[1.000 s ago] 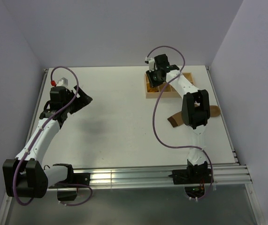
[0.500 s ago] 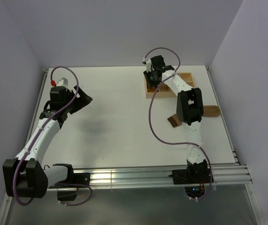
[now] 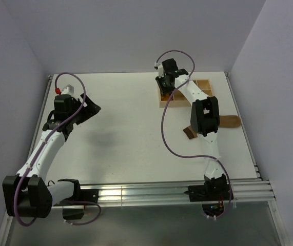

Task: Roll the socks
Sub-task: Place the sock in the storage box.

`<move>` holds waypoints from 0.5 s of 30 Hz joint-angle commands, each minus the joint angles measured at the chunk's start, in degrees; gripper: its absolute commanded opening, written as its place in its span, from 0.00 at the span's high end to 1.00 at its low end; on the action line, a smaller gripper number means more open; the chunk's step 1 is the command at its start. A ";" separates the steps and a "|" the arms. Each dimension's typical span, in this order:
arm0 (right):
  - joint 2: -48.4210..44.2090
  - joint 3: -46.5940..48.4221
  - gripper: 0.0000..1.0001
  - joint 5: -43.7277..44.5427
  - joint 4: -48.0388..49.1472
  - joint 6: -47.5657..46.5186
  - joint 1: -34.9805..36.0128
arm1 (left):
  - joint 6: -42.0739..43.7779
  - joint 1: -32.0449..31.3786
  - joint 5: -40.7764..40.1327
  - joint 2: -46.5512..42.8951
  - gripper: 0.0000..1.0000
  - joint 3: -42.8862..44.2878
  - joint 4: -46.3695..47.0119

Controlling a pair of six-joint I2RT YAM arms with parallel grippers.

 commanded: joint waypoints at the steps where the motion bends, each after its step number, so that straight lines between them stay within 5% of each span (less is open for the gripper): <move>1: 1.19 4.25 0.69 2.45 -2.79 -0.87 0.52 | 0.74 -0.23 0.37 -1.88 0.16 0.69 0.46; 6: -6.94 -0.73 0.67 1.32 0.53 0.09 0.52 | 1.09 -0.23 0.02 -3.63 0.16 0.86 0.37; 15: -29.37 -15.94 0.45 9.20 8.10 3.17 0.52 | 3.28 -0.15 -4.11 -10.31 0.12 4.29 -3.40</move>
